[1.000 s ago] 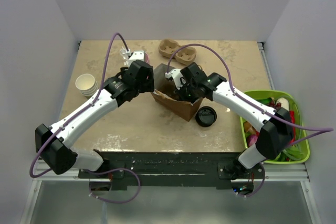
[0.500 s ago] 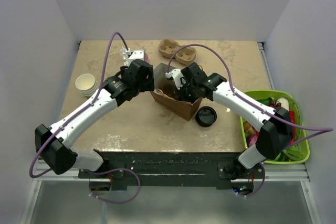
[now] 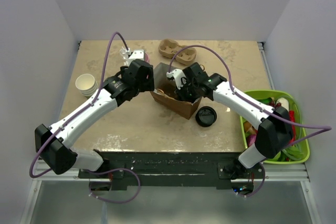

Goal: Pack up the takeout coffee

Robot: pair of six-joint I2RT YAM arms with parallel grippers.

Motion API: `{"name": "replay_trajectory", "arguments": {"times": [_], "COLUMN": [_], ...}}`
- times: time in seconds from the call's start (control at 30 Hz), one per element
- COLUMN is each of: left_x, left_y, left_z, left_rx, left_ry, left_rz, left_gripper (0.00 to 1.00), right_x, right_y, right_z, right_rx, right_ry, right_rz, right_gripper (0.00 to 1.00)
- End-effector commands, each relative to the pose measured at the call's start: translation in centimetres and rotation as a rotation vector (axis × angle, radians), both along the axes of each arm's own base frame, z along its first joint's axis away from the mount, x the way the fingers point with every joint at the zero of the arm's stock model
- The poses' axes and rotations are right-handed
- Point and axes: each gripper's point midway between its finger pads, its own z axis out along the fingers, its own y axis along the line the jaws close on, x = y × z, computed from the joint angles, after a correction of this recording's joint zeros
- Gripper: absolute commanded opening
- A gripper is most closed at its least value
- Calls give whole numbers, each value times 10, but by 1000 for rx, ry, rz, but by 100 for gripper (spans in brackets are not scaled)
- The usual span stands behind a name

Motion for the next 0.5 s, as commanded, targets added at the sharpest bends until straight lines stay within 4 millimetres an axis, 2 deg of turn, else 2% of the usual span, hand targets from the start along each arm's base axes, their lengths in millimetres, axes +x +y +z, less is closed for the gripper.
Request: {"name": "replay_trajectory", "arguments": {"times": [0.0, 0.47], "left_x": [6, 7], "left_y": [2, 1], "left_z": [20, 23], "left_rx": [-10, -13], "left_ry": [-56, -61], "left_rz": [19, 18], "left_gripper": [78, 78], "right_x": [9, 9], "right_y": [-8, -7], "right_z": [-10, 0], "right_rx": [-16, 14], "right_ry": [-7, -23], "right_rz": [-15, -10], "right_gripper": [0, 1]}}
